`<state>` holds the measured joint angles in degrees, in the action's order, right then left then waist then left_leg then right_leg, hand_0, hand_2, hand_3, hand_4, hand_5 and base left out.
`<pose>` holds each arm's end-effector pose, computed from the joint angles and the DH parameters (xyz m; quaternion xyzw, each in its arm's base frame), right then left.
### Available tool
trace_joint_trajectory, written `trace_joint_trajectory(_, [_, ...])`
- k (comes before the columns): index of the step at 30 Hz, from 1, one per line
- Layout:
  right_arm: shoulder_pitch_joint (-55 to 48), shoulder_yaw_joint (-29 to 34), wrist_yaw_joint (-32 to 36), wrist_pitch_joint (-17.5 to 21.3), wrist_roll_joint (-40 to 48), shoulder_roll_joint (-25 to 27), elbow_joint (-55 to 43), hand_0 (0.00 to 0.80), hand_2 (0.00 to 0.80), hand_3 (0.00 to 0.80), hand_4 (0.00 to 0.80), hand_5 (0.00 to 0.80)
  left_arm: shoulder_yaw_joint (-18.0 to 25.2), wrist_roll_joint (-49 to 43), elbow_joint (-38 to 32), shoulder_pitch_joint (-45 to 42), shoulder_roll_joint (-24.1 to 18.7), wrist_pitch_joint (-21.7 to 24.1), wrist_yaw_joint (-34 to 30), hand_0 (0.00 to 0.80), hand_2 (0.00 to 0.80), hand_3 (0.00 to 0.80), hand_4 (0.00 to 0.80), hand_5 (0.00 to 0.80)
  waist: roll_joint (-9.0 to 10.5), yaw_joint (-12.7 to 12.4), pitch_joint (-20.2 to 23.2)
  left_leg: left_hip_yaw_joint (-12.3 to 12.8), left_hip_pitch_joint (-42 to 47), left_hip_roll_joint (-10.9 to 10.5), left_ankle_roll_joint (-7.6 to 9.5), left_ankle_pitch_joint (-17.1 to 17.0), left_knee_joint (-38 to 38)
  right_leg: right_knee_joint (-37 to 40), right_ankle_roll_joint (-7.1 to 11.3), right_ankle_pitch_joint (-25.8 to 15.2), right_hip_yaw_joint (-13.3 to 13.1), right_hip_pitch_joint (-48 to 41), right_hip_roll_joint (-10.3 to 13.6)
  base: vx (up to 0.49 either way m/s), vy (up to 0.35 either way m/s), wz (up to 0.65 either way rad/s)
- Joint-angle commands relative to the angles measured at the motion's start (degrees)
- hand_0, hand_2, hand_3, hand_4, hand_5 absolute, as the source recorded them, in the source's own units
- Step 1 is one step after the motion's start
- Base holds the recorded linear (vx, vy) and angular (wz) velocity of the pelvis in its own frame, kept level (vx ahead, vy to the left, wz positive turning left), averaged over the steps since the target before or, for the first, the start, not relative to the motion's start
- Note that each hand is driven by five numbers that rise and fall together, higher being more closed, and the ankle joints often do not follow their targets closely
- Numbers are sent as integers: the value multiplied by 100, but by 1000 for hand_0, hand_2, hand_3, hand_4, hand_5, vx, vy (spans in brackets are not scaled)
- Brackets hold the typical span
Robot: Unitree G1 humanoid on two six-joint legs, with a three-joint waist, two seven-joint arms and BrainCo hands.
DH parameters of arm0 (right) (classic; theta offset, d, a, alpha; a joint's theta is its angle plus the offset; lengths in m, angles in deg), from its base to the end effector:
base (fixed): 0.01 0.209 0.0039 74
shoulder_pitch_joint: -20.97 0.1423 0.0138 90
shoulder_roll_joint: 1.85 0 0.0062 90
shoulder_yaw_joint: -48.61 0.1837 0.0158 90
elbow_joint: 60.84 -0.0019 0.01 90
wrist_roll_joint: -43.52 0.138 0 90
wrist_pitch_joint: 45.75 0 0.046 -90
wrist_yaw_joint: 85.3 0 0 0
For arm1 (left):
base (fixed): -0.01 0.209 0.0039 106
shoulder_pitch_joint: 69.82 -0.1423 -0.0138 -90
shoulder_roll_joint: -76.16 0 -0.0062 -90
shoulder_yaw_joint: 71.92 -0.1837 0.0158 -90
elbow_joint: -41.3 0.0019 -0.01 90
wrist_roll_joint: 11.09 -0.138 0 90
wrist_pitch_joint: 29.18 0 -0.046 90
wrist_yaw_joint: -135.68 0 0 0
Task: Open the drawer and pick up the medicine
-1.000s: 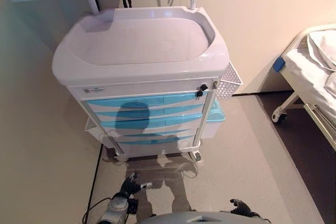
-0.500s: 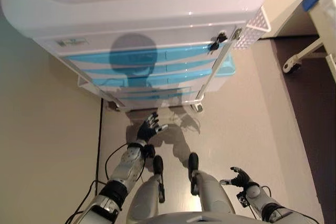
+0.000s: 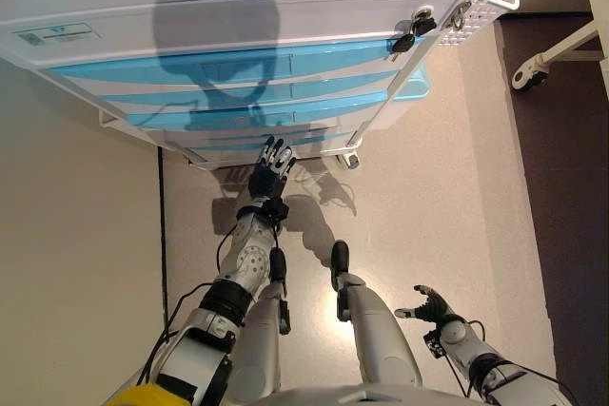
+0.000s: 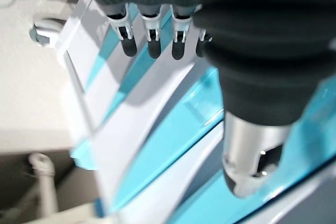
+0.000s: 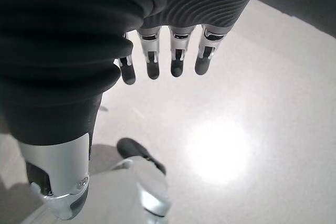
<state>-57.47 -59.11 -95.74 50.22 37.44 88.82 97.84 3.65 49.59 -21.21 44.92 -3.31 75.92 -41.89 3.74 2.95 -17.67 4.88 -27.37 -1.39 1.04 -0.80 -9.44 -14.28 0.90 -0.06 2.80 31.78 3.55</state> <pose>0.1512 -0.2213 -0.0899 -0.3024 0.4115 0.0085 0.8597 0.2768 0.1139 0.0562 -0.4117 -0.0068 -0.0392 0.9105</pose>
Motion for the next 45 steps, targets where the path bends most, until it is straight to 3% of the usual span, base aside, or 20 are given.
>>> trace_joint_trajectory(1, [-112, -246, -122, 25, 194, 145, -86, 0, 0, 0, 0, 0, 167, 375, -519, 111, 225, 347, 31, 0, 0, 0, 0, 0, 9, 57, 210, 57, -417, -271, 228, 200, -396, -141, 278, -309, 2, 224, 79, 0, 0, 0])
trace_joint_trajectory(11, [-108, -291, 23, 146, 259, 175, -150, 0, 0, 0, 0, 0, 210, 1093, -583, 391, 198, 256, -469, 0, 0, 0, 0, 0, 79, 103, 213, -13, -560, -234, 188, 194, -409, -136, 290, -346, 113, 376, 73, 4, -7, 0])
trace_joint_trajectory(22, [-151, -281, 240, 241, 193, 259, -33, 0, 0, 0, 0, 0, 298, 1272, -1184, 244, -79, 287, -974, 0, 0, 0, 0, 0, 88, 19, 270, -155, -393, -212, 99, 70, -110, -9, 295, -366, 280, 253, 67, 9, -18, 2])
trace_joint_trajectory(45, [-190, -271, 368, 293, 195, 291, 181, 0, 0, 0, 0, 0, 691, 1463, -1461, 275, -221, 609, -959, 0, 0, 0, 0, 0, 91, -72, 310, -270, -18, -177, 43, 48, -21, -40, 233, -255, 358, -90, 40, 3, -4, 1])
